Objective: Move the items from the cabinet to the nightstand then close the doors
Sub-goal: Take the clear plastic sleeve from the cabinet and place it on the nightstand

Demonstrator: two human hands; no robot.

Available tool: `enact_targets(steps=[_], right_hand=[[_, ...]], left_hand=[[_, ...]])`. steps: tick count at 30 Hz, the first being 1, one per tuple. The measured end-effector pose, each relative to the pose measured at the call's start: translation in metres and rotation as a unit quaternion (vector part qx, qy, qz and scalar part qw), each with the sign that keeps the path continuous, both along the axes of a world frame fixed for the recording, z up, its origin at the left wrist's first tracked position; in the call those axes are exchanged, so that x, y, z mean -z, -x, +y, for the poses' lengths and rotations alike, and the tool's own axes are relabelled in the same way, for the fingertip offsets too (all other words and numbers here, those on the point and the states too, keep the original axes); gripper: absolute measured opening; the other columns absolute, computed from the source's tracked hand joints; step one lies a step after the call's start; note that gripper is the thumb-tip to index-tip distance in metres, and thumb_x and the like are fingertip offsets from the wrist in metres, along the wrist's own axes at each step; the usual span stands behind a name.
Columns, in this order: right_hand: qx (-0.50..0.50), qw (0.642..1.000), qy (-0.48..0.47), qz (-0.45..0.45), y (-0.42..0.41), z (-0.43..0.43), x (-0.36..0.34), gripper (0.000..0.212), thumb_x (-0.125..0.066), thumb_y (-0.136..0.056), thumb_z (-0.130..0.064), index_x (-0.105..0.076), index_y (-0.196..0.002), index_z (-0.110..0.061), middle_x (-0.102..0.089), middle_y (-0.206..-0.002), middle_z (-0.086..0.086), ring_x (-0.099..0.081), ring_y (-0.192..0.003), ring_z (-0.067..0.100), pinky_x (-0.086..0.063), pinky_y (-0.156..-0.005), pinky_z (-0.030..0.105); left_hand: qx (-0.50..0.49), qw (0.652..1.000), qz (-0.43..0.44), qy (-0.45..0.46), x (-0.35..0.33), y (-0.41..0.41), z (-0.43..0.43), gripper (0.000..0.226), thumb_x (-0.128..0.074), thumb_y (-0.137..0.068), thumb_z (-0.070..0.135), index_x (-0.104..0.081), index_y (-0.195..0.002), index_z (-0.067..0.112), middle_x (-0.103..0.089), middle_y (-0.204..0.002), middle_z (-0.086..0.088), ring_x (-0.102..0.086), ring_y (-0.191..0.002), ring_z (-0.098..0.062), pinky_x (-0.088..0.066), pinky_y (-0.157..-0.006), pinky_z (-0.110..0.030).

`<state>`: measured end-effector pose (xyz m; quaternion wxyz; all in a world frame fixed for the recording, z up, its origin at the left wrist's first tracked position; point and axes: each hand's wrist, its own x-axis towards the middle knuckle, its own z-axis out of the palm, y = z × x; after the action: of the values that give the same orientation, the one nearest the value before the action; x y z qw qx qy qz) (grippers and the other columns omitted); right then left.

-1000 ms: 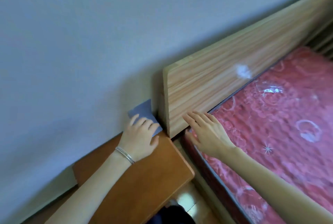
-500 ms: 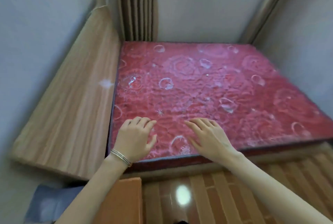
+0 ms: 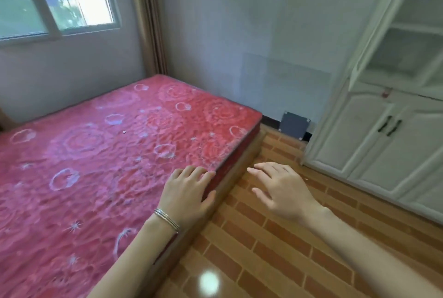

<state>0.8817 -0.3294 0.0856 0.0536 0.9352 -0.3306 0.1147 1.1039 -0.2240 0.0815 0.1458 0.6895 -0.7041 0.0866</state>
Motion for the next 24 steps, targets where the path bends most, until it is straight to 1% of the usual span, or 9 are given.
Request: enact_targets(steps=[6,9,13,17,20,22,24], right_hand=[[0.08,0.997,0.012,0.014,0.151,-0.015,-0.01,0.048,-0.038,-0.087,-0.047,-0.053,-0.126,-0.024,-0.059,-0.123,-0.001,-0.053,-0.114,0.017,-0.041,-0.095,0.035],[0.112,0.993,0.027,0.019,0.228,-0.021,-0.021,0.047,-0.041,-0.086,-0.045,-0.054,-0.125,-0.023,-0.059,-0.122,0.001,-0.053,-0.113,0.019,-0.043,-0.094,0.036],[0.147,0.988,0.036,0.018,0.319,-0.027,-0.043,0.046,-0.044,-0.088,-0.041,-0.05,-0.129,-0.021,-0.056,-0.126,0.003,-0.05,-0.117,0.02,-0.039,-0.098,0.038],[0.192,0.98,0.049,0.008,0.387,-0.03,-0.061,0.048,-0.035,-0.087,-0.043,-0.054,-0.125,-0.02,-0.059,-0.122,0.003,-0.054,-0.113,0.021,-0.041,-0.096,0.038],[0.224,0.973,0.051,-0.004,0.425,-0.032,-0.066,0.052,-0.03,-0.086,-0.045,-0.055,-0.124,-0.02,-0.06,-0.122,0.003,-0.054,-0.113,0.022,-0.041,-0.096,0.038],[0.246,0.968,0.048,-0.009,0.446,-0.037,-0.065,0.053,-0.028,-0.087,-0.046,-0.054,-0.125,-0.02,-0.059,-0.123,0.003,-0.053,-0.115,0.021,-0.04,-0.098,0.039],[0.261,0.964,0.048,-0.013,0.464,-0.045,-0.062,0.052,-0.03,-0.087,-0.046,-0.053,-0.125,-0.02,-0.059,-0.123,0.003,-0.052,-0.114,0.021,-0.04,-0.098,0.039]], left_hand=[[0.081,0.997,-0.001,0.022,-0.011,0.138,-0.053,0.043,-0.043,-0.078,0.043,-0.067,-0.105,0.021,-0.068,-0.096,0.004,-0.063,-0.087,-0.019,-0.05,-0.069,-0.033],[0.107,0.994,-0.012,0.035,-0.018,0.212,-0.077,0.045,-0.041,-0.079,0.045,-0.066,-0.107,0.022,-0.067,-0.099,0.005,-0.063,-0.091,-0.018,-0.049,-0.072,-0.034],[0.148,0.988,-0.012,0.053,-0.035,0.302,-0.111,0.045,-0.04,-0.08,0.044,-0.064,-0.111,0.021,-0.066,-0.103,0.002,-0.061,-0.097,-0.021,-0.049,-0.079,-0.036],[0.188,0.979,-0.037,0.073,-0.058,0.375,-0.137,0.045,-0.041,-0.078,0.043,-0.064,-0.111,0.021,-0.067,-0.104,0.002,-0.061,-0.097,-0.022,-0.048,-0.081,-0.037],[0.219,0.97,-0.055,0.088,-0.067,0.417,-0.157,0.042,-0.05,-0.08,0.043,-0.062,-0.114,0.022,-0.066,-0.106,0.002,-0.06,-0.099,-0.021,-0.047,-0.082,-0.036],[0.241,0.964,-0.062,0.092,-0.068,0.441,-0.173,0.04,-0.056,-0.08,0.041,-0.062,-0.115,0.022,-0.066,-0.107,0.002,-0.061,-0.099,-0.021,-0.048,-0.082,-0.037],[0.257,0.96,-0.064,0.094,-0.067,0.46,-0.189,0.039,-0.056,-0.08,0.04,-0.062,-0.114,0.022,-0.067,-0.105,0.002,-0.062,-0.096,-0.021,-0.049,-0.08,-0.037]])
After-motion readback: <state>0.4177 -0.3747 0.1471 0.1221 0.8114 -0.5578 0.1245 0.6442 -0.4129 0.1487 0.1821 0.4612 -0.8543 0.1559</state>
